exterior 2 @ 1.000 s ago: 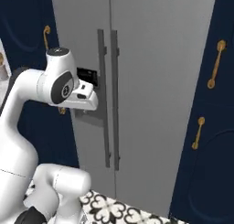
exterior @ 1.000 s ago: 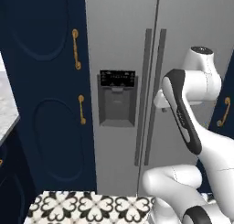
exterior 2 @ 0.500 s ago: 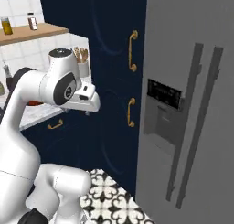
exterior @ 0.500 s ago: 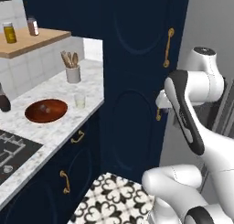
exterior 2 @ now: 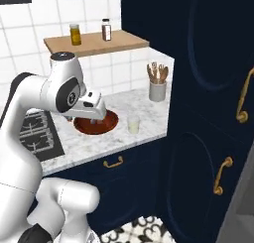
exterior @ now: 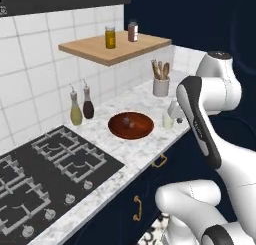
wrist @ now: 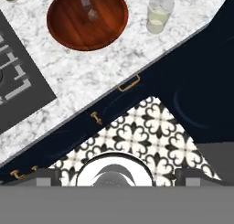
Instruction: Grab a lemon wedge from the fridge and one ice cube from the ice bowl, and put them in the glass of lemonade.
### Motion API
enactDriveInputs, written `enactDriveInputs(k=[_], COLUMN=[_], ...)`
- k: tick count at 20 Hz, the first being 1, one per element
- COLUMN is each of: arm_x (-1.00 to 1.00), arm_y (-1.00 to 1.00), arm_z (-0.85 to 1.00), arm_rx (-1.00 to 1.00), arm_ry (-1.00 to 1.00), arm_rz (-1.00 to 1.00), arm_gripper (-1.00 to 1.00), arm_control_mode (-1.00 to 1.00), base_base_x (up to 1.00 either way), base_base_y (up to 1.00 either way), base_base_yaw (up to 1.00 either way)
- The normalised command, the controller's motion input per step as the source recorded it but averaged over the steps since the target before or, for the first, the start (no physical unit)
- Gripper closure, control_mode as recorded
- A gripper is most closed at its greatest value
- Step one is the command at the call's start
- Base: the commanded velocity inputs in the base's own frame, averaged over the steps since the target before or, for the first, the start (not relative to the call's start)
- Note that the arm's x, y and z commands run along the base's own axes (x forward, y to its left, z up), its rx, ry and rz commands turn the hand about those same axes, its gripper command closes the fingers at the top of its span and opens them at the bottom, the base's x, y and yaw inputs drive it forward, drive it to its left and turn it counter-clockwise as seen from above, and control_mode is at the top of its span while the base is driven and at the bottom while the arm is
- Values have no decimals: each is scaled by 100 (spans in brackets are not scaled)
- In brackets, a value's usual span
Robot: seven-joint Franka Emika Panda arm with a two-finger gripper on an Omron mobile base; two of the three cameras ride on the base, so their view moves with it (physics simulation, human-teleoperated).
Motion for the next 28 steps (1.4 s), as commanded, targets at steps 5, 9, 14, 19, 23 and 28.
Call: enactDriveInputs(k=[5, 9, 14, 19, 23, 28], arm_x=[0, 0, 0, 0, 0, 0], arm_y=[0, 0, 0, 0, 0, 0], arm_z=[0, 0, 0, 0, 0, 0], arm_rx=[0, 0, 0, 0, 0, 0], arm_ry=[0, 0, 0, 0, 0, 0], arm_rz=[0, 0, 0, 0, 0, 0], arm_gripper=[-100, -100, -100, -100, -100, -100], arm_control_mode=[100, 100, 100, 100, 100, 100], base_base_x=[79, 72, 49, 39, 30, 45], base_base_y=[6, 0, -35, -64, -77, -33], base_base_yaw=[40, 33, 19, 17, 18, 13])
